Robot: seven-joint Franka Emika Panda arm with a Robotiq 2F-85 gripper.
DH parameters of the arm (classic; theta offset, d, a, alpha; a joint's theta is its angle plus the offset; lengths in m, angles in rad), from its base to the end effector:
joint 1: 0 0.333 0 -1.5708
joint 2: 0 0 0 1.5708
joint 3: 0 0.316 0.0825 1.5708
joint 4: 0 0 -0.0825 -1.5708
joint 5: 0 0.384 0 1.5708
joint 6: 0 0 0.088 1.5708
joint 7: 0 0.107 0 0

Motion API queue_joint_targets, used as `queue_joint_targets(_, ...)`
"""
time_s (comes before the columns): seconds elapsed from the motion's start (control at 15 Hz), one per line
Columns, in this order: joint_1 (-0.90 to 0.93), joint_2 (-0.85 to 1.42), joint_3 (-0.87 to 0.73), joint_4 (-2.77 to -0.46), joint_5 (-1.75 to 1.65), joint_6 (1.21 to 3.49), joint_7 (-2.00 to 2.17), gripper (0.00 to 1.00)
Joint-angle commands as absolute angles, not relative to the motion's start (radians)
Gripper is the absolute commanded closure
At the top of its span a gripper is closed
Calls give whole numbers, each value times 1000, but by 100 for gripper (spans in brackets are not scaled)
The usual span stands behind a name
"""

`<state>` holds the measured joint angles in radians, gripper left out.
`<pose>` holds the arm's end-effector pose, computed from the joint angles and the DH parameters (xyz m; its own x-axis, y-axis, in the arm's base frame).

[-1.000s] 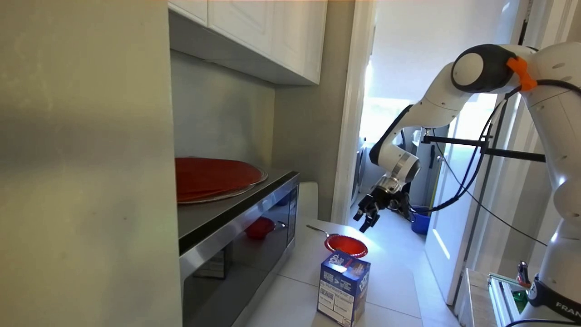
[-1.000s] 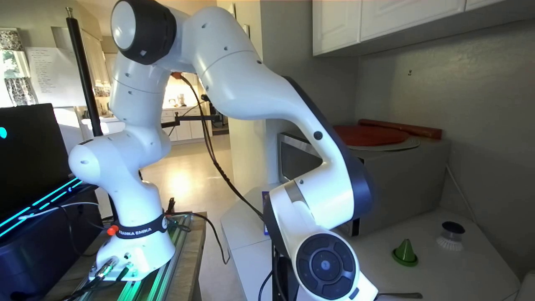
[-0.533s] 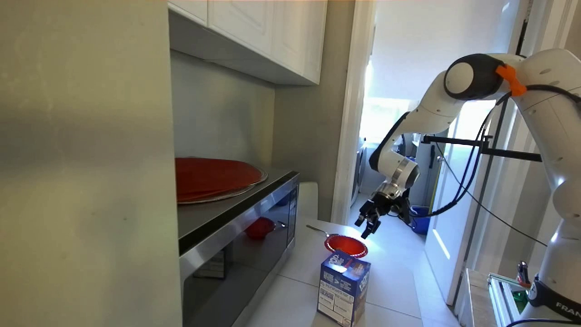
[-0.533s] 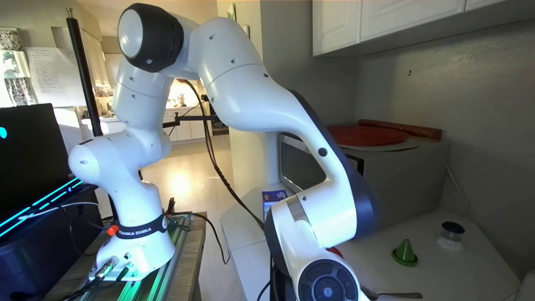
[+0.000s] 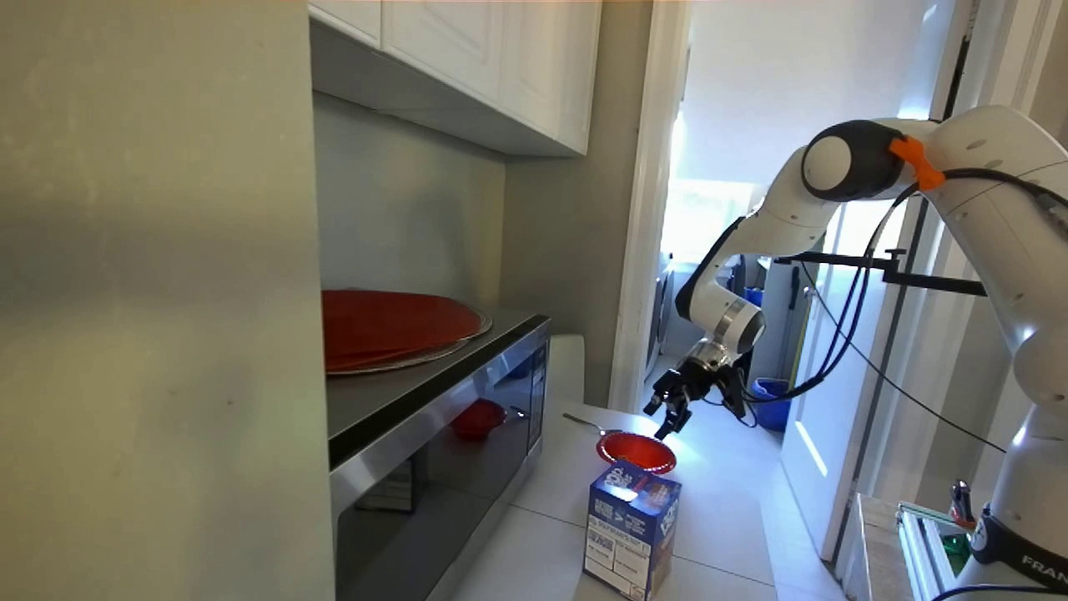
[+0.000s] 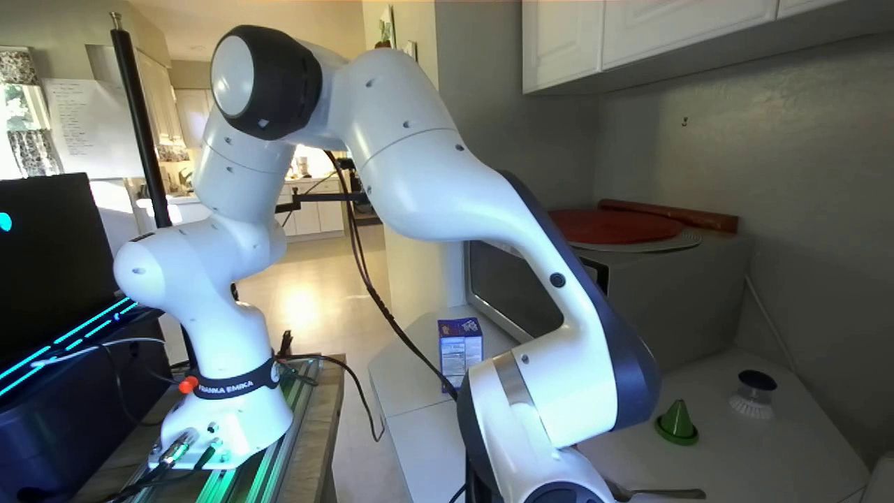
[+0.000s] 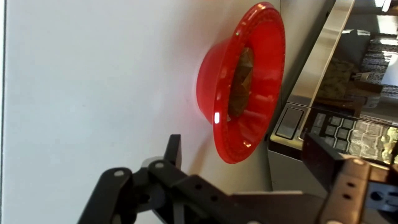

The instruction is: Put the orange bowl on the microwave on the orange plate

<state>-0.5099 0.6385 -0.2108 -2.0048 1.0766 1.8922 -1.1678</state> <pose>0.4427 -0.3084 0.1192 0.9426 -0.3290 0.0567 -0.1535 -0.5781 -0.8014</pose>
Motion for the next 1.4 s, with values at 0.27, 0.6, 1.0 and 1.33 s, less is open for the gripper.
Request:
queue_joint_targets(0.27,-502,731,-195,-1927,1131,1841,-1169,17)
queue_joint_targets(0.6,-500,751,-192,-1915,1127,1842,-1165,58)
queue_joint_targets(1.0,-497,744,-199,-1924,1117,1845,-1163,98)
queue_joint_targets(1.33,-495,731,-203,-1939,1111,1846,-1167,100)
